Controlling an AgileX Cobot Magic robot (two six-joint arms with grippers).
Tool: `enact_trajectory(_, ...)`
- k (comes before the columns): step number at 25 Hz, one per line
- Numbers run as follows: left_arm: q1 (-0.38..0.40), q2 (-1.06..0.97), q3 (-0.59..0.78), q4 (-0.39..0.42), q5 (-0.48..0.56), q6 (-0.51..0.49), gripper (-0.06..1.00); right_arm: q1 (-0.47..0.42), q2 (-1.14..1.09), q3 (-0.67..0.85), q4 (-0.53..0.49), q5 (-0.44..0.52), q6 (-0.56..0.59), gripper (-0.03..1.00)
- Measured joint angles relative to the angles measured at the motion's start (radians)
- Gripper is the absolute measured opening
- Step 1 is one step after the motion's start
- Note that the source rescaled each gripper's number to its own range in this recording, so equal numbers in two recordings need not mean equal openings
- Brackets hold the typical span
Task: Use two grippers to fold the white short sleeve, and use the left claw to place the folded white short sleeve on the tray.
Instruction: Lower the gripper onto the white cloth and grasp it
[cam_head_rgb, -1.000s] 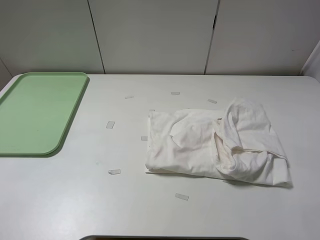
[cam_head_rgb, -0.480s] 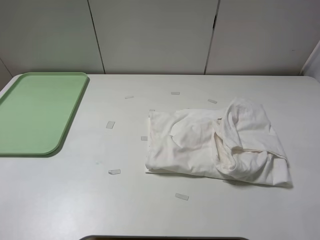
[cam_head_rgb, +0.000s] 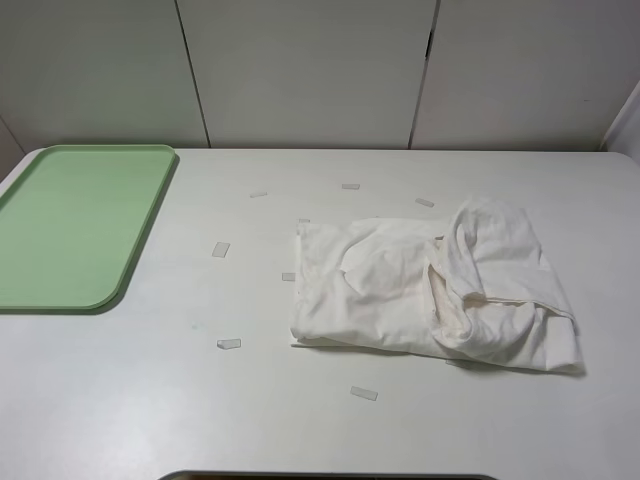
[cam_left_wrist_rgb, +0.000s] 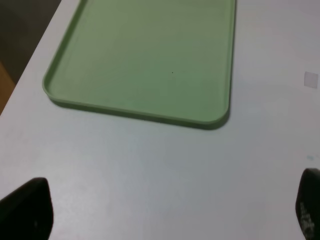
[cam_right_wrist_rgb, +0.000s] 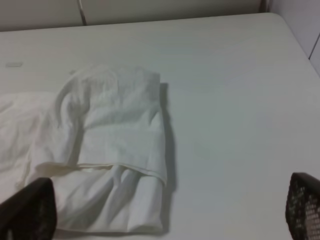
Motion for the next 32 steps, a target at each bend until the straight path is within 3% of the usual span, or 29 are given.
enact_trajectory(14,0.000,0.000,0.000,0.015,0.000,0.000,0.97,0.000,0.000,0.000,0.000,-0.001,0.000,1.00)
enact_trajectory(21,0.000,0.015,-0.006,-0.003,0.001,0.062,0.97,0.000,0.000,0.000,0.000,-0.001,0.000,1.00)
enact_trajectory(32,-0.015,0.523,-0.243,-0.130,-0.010,0.135,0.99,0.000,0.000,0.000,0.000,-0.001,0.000,1.00)
